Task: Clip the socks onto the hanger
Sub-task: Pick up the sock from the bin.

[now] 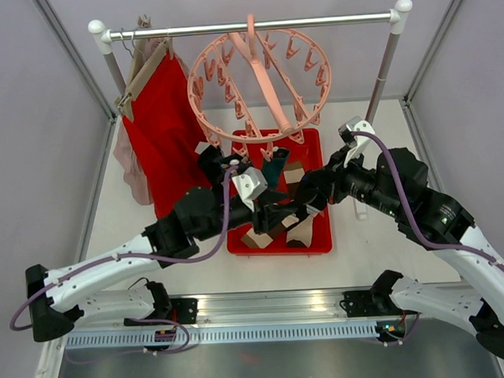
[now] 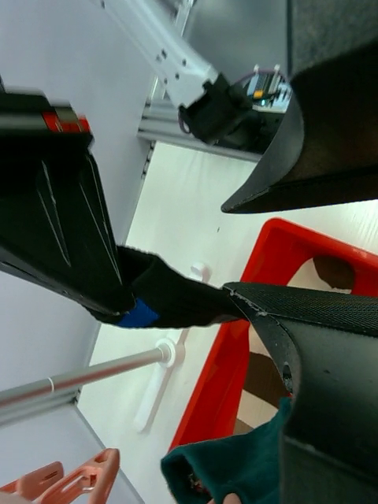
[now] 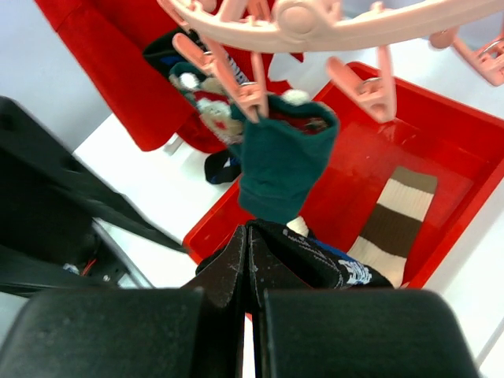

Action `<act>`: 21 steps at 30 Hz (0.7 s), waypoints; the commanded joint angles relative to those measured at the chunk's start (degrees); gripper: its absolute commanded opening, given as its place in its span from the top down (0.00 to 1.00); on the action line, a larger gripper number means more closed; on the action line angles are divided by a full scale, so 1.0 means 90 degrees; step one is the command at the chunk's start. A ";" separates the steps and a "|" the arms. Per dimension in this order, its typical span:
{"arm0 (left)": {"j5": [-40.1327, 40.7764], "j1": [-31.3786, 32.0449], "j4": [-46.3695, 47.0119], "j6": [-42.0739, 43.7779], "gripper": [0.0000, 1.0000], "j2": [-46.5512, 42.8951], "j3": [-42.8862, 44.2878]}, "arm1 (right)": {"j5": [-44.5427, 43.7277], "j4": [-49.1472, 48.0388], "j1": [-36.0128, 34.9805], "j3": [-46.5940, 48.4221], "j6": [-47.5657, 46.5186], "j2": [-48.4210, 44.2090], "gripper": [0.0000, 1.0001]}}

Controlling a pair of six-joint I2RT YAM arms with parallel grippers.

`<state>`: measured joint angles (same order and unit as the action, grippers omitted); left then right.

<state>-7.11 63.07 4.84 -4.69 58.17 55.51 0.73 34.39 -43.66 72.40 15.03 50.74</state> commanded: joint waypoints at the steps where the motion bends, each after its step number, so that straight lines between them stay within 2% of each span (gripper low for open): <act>1: 0.1248 0.0277 0.1150 0.0462 0.54 0.0254 -0.0122 | 0.0212 0.0338 -0.0012 0.0470 0.0137 0.0074 1.00; 9: 0.2215 0.0649 0.2069 0.0892 0.53 0.0977 -0.0025 | 0.0260 0.0524 -0.0012 0.0686 0.0225 0.0124 1.00; 17: 0.2177 0.0658 0.2430 0.0931 0.53 0.1310 -0.0005 | 0.0436 0.0466 -0.0012 0.0676 0.0352 0.0124 1.00; 19: 0.2158 0.0658 0.2538 0.0941 0.54 0.1378 -0.0025 | 0.0475 0.0437 -0.0012 0.0657 0.0362 0.0163 1.00; 21: 0.2158 0.0658 0.2597 0.0941 0.63 0.1407 -0.0025 | 0.0475 0.0417 -0.0012 0.0637 0.0371 0.0182 1.00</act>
<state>11.55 68.66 23.49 1.98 70.39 54.33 3.70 38.65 -43.66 76.18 17.34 52.23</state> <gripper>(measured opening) 0.392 0.007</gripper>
